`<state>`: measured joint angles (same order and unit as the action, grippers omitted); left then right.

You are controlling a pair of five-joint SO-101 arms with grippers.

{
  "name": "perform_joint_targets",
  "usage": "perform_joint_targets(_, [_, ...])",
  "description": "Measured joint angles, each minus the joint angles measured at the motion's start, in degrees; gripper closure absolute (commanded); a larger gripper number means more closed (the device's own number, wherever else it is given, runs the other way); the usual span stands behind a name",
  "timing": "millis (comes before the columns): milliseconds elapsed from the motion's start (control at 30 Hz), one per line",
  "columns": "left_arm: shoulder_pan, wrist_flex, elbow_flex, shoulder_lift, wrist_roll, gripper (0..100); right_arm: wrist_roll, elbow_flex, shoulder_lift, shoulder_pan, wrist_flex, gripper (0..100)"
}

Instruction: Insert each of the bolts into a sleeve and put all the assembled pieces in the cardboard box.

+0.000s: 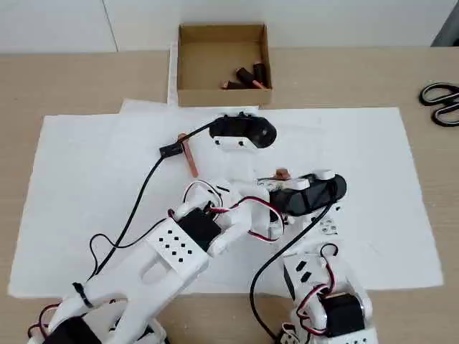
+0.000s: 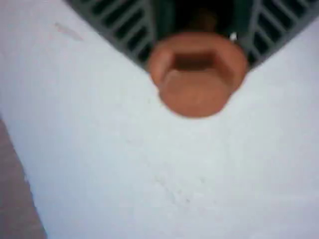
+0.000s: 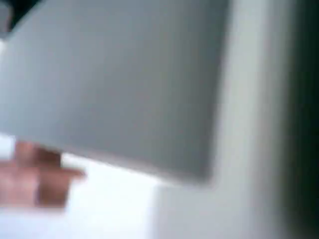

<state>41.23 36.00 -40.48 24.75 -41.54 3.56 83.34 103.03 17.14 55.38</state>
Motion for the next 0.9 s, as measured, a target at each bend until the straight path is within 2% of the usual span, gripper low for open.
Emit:
perform_joint_targets(267, [-0.6,3.6,1.9,0.0,0.0,72,0.0,0.0,0.0,-0.1,0.0,99.5])
perform_joint_targets(533, [-11.3,16.2,10.9,0.0,1.7,72,0.0,0.4,0.0,0.0,0.0,99.5])
perform_joint_targets(633, [-20.2,20.3,14.0,0.0,5.4,72,0.0,3.5,0.0,0.1,0.0,99.5])
perform_joint_targets(800, [-43.1,26.5,18.5,0.0,14.6,72,-0.1,4.7,-0.1,0.0,-1.6,99.5])
perform_joint_targets(900, [-52.3,31.5,18.8,0.0,21.4,72,-3.8,2.1,-0.1,-0.7,-2.6,99.5])
